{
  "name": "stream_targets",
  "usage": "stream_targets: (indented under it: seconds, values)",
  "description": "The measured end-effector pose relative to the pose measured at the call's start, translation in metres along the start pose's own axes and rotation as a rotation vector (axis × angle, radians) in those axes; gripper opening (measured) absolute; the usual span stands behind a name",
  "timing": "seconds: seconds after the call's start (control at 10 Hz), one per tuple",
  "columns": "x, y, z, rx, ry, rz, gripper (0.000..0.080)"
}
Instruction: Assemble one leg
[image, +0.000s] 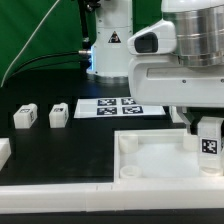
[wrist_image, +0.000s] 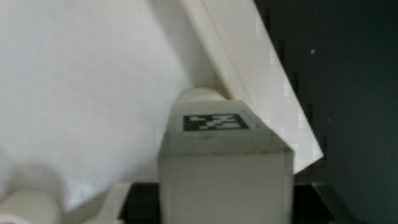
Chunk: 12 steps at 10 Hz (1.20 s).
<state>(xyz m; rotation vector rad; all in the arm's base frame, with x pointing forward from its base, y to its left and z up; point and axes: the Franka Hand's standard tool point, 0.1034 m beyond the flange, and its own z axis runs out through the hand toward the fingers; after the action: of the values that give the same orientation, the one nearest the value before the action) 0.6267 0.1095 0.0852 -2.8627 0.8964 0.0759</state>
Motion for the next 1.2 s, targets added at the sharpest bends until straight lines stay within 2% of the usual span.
stream_targets:
  seconds: [0.5,0.8,1.2]
  values:
    - [0.0,0.0009,0.001,0.014,0.005,0.519,0.0293]
    - [-0.0007,0.0001,0.0012,0.015,0.002,0.791,0.0294]
    - [-0.0006,-0.0013,0.0012,0.029,-0.018,1.118,0.0294]
